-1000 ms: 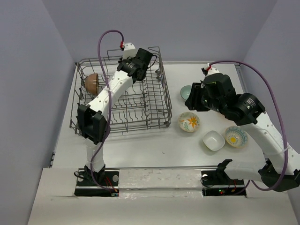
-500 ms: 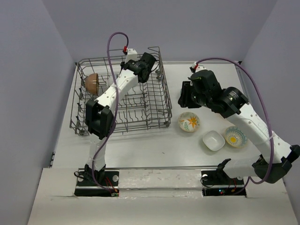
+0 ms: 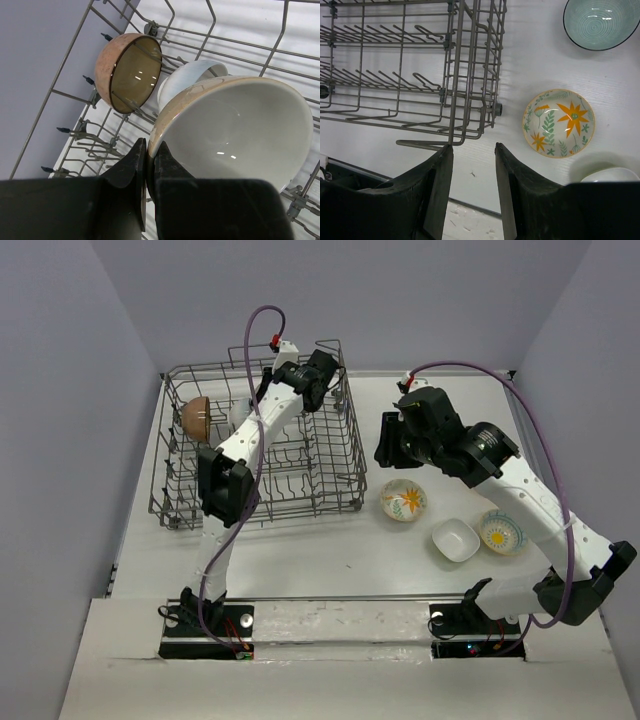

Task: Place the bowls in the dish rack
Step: Insert the bowl into the dish rack.

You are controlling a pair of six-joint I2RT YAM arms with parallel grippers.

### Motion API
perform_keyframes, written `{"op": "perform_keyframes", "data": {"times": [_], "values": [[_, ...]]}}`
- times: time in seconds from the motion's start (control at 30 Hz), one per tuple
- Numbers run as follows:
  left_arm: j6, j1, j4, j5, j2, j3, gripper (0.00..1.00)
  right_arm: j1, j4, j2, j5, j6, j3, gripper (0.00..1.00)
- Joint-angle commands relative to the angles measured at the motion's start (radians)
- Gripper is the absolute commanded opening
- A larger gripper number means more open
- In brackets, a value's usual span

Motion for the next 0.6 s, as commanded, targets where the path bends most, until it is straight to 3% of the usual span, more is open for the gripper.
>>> {"op": "perform_keyframes", "data": {"times": [0.0,0.57], "values": [[0.033,0.008,0.0,-0.121,0.003,0.101,0.0,-0.001,0.037,-0.024,-0.003,-0.022,0.025,0.45],[0.208,0.034,0.029,-0.16,0.121,0.227,0.0,-0.001,0.041,-0.024,-0.015,-0.022,0.022,0.45]]}}
